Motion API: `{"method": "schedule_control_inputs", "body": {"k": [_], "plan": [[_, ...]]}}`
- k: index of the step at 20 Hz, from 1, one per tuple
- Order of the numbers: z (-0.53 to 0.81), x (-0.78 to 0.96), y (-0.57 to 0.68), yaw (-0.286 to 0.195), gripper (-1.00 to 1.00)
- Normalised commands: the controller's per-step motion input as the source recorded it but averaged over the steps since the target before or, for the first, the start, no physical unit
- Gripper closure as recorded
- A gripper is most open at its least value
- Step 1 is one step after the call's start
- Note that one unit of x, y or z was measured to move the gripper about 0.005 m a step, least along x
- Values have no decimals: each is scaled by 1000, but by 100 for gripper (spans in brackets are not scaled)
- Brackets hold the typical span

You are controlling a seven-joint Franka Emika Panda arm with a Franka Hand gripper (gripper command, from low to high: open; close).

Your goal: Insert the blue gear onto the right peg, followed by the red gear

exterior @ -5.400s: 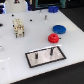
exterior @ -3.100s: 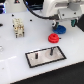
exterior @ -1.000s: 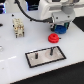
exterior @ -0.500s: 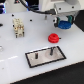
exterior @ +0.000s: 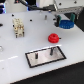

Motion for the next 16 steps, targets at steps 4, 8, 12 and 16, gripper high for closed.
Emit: {"method": "schedule_control_inputs", "body": {"k": [4,8,12,16], "plan": [[250,703,-336,0,100],[209,740,-317,0,100],[160,738,-316,0,100],[68,712,-253,0,100]]}}
